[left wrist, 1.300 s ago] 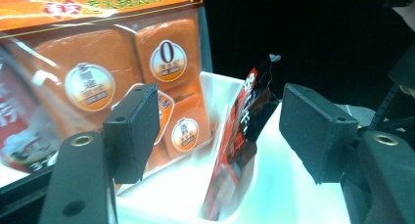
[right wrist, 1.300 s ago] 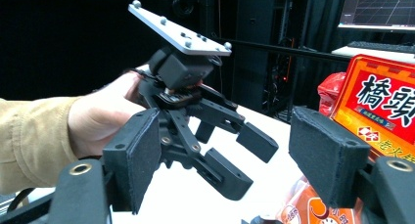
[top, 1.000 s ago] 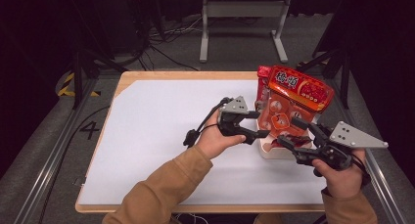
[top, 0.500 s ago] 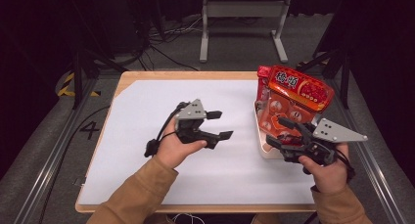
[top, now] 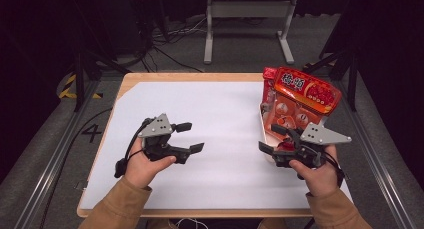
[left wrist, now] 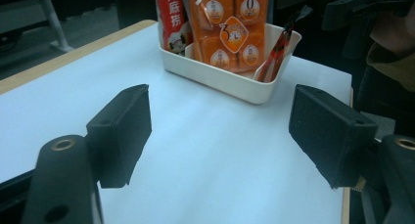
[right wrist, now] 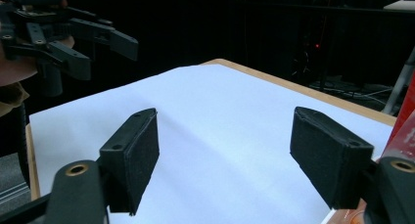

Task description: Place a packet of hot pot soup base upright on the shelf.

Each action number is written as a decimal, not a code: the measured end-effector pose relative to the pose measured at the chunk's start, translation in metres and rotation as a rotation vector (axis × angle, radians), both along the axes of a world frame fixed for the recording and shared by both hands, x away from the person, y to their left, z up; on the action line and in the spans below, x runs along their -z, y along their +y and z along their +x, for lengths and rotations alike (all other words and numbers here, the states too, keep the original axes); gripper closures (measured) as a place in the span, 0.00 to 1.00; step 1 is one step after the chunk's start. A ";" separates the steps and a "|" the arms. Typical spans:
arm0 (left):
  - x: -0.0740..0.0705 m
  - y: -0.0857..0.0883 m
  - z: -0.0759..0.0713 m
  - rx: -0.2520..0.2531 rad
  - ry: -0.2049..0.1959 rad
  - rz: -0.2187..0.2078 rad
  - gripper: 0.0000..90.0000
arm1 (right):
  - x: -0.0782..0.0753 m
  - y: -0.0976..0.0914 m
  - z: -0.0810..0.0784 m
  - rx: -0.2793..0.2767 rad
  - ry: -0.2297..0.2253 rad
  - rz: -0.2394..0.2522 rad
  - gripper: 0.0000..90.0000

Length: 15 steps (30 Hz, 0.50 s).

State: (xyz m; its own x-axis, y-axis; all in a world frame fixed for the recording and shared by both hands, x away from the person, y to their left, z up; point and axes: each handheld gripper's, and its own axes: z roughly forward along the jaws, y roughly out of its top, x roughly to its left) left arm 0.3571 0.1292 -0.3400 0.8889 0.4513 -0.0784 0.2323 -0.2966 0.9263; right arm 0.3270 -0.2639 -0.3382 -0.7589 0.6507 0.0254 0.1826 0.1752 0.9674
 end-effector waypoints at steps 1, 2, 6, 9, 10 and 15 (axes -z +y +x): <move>0.001 0.003 -0.001 -0.006 -0.008 0.003 0.27 | 0.001 0.000 0.000 0.001 0.002 -0.001 0.29; 0.002 0.006 -0.003 -0.012 -0.006 0.005 0.27 | 0.002 0.001 0.001 0.003 0.004 -0.004 0.29; 0.004 0.020 -0.007 -0.033 -0.013 0.005 0.27 | 0.007 0.000 0.003 0.012 0.006 -0.002 0.29; 0.010 0.030 -0.011 -0.053 -0.008 0.009 0.26 | 0.010 0.000 0.003 0.017 0.012 -0.004 0.29; 0.012 0.033 -0.012 -0.058 -0.004 0.005 0.26 | 0.011 0.000 0.004 0.019 0.016 -0.003 0.29; 0.025 0.045 -0.016 -0.089 0.006 0.013 0.25 | 0.018 0.001 0.005 0.021 0.025 -0.009 0.29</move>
State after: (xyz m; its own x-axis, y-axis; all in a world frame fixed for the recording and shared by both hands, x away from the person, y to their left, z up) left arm 0.3409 0.1740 -0.3651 0.8447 0.5296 -0.0771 0.2638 -0.2867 0.9210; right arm 0.3324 -0.2631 -0.3559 -0.7440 0.6670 0.0389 0.2110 0.1793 0.9609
